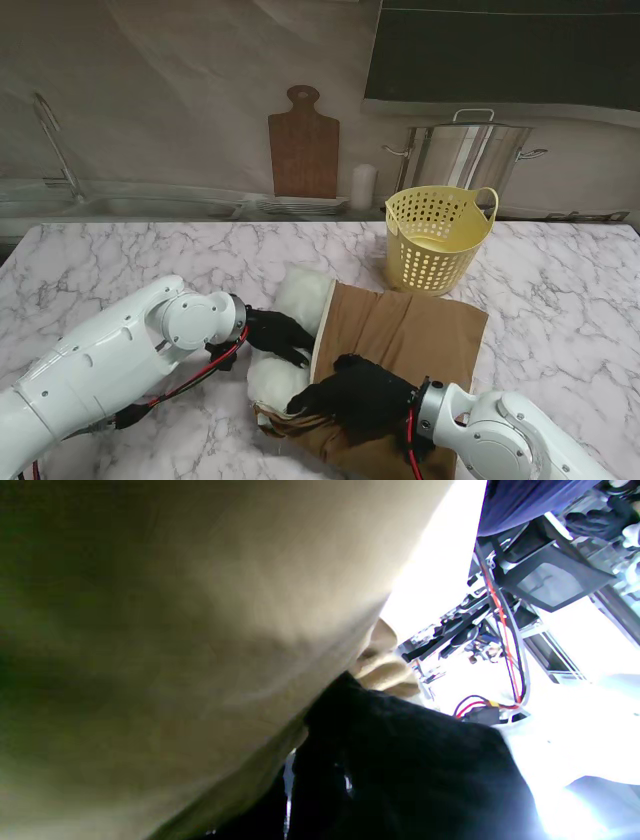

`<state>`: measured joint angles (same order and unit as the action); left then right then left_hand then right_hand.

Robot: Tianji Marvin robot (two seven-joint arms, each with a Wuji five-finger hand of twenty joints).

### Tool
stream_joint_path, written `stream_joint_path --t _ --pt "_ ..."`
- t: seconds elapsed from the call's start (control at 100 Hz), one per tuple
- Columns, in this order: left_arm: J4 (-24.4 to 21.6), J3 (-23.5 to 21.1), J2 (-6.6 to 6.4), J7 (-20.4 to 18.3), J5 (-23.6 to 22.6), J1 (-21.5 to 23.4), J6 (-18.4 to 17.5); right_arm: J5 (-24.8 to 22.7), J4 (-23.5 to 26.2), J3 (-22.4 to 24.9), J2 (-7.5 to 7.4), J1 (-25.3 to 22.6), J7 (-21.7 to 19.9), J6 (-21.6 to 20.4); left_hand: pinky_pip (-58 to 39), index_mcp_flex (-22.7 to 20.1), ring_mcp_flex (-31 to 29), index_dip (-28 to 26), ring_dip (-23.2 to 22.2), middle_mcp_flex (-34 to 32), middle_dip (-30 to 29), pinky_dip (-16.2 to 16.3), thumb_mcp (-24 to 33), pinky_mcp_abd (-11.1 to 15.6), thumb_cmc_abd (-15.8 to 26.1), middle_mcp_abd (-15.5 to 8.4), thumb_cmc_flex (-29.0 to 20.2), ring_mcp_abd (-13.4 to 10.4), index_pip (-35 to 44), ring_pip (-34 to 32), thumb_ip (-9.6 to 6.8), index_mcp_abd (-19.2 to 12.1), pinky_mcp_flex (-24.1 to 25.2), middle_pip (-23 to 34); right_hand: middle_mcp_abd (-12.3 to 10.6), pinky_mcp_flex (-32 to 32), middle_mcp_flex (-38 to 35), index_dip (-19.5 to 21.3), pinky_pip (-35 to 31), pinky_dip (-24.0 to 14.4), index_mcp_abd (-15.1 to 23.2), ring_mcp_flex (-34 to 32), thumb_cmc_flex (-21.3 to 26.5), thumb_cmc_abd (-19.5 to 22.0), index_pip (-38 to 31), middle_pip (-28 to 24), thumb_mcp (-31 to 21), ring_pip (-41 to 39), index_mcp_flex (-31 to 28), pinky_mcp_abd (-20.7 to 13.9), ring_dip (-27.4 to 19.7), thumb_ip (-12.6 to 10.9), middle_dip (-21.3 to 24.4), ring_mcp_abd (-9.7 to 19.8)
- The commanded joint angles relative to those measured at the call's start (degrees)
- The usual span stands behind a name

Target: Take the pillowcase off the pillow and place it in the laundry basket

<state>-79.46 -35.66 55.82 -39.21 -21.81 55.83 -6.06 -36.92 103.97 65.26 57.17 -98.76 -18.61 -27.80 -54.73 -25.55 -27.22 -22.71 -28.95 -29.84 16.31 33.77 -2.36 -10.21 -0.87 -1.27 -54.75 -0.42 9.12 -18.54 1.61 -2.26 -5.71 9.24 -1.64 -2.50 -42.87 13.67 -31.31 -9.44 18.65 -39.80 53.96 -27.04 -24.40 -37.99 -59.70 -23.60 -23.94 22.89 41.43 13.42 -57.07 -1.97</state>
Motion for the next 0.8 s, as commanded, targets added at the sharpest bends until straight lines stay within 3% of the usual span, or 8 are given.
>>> stream_joint_path --t 0.0,0.06,0.07,0.14,0.23,0.33,0.56,0.79 --pt "4.7 2.1 -0.43 -1.9 -1.0 1.5 1.5 0.8 -0.6 -1.0 -0.18 0.1 -2.1 0.3 20.3 2.5 0.5 2.4 4.4 1.6 -1.6 -0.5 0.6 -4.2 1.8 10.3 -3.4 13.1 -3.9 7.7 -0.69 9.5 0.4 -5.1 -0.1 0.8 3.9 2.4 0.3 1.6 9.3 0.9 4.0 -2.6 -4.9 -2.0 -1.5 -4.8 -4.4 3.2 1.1 1.2 -0.7 0.6" --pt "4.9 2.5 -0.40 -1.9 -0.9 1.2 1.7 1.4 -0.7 -1.7 -0.23 0.6 -2.2 0.2 20.3 2.5 0.6 2.4 4.4 1.6 -1.6 -0.5 0.6 -4.2 1.8 10.3 -3.5 13.1 -3.9 7.7 -0.70 9.6 0.4 -5.1 1.5 1.5 7.5 5.9 0.6 4.4 10.5 4.8 4.1 -1.3 -11.1 0.1 -2.7 -3.9 -13.1 2.9 -5.6 0.3 3.8 0.9" --pt "4.9 2.5 -0.39 -1.9 -0.9 1.2 1.7 1.5 -0.7 -1.7 -0.24 0.7 -2.2 0.1 20.3 2.5 0.6 2.4 4.4 1.7 -1.6 -0.5 0.6 -4.2 1.8 10.4 -3.5 13.0 -3.9 7.7 -0.70 9.6 0.4 -5.1 2.0 1.7 8.6 6.8 0.6 5.3 10.2 6.0 3.7 -0.2 -12.9 1.8 -3.1 -2.3 -17.1 2.7 -8.9 -1.1 6.9 0.8" --pt "5.1 2.6 -0.36 -1.9 -0.8 1.1 1.8 1.9 -0.5 -1.9 -0.35 0.8 -2.7 0.0 20.3 2.5 0.5 2.4 4.4 1.6 -1.6 -0.5 0.6 -4.2 1.8 10.3 -3.6 13.1 -3.9 7.7 -0.70 9.6 0.4 -5.1 2.2 2.1 9.4 10.4 0.2 7.4 9.2 7.7 2.9 2.9 -19.6 5.0 -3.5 0.8 -30.5 2.5 -13.7 -6.8 17.5 0.5" --pt "5.2 2.7 -0.39 -2.0 -0.8 0.9 1.9 1.8 -0.6 -1.6 -0.29 0.6 -2.5 -0.2 20.3 2.4 0.5 2.4 4.4 1.5 -1.5 -0.5 0.6 -4.2 1.8 10.3 -3.7 13.1 -3.9 7.7 -0.69 9.6 0.4 -5.0 2.4 2.1 8.7 13.6 -0.2 8.1 7.3 7.9 2.9 2.8 -22.8 8.0 -3.8 3.2 -38.0 2.2 -15.8 -6.9 23.7 0.5" --pt "5.2 2.7 -0.42 -2.1 -0.9 0.8 2.0 1.4 -0.1 -0.4 -0.48 0.0 -3.8 0.7 20.3 2.4 0.5 2.4 4.4 1.6 -1.6 -0.5 0.6 -4.1 1.9 10.3 -3.8 13.0 -3.9 7.7 -0.70 9.6 0.4 -5.1 1.8 1.9 5.6 18.3 -0.6 8.4 4.1 6.4 2.3 3.5 -27.2 8.0 -3.7 4.1 -43.8 2.1 -16.6 -7.0 25.9 0.2" --pt "5.1 2.3 -0.45 -2.1 -1.7 0.8 2.0 -5.3 2.7 2.9 -1.05 -2.6 -8.2 5.4 20.3 2.4 0.5 2.4 4.4 1.5 -1.5 -0.5 0.6 -4.1 2.0 10.3 -3.8 13.0 -3.9 7.7 -0.68 9.6 0.4 -5.0 1.0 1.4 -0.7 26.1 -0.7 7.9 0.2 1.9 1.9 3.3 -27.3 9.7 -3.0 5.1 -44.5 2.9 -15.2 -5.1 21.6 -0.5" --pt "5.2 2.1 -0.44 -2.0 -2.1 0.9 2.0 -11.9 6.5 5.7 -1.44 -5.5 -14.0 11.7 20.3 2.4 0.5 2.5 4.4 1.6 -1.5 -0.5 0.6 -4.1 2.0 10.4 -3.9 13.0 -3.9 7.7 -0.68 9.5 0.3 -5.1 2.2 0.6 -1.8 24.3 -1.6 6.1 -3.8 0.3 -0.1 5.3 -16.8 11.5 1.5 5.9 -34.5 2.8 -14.5 -4.4 18.8 -0.9"
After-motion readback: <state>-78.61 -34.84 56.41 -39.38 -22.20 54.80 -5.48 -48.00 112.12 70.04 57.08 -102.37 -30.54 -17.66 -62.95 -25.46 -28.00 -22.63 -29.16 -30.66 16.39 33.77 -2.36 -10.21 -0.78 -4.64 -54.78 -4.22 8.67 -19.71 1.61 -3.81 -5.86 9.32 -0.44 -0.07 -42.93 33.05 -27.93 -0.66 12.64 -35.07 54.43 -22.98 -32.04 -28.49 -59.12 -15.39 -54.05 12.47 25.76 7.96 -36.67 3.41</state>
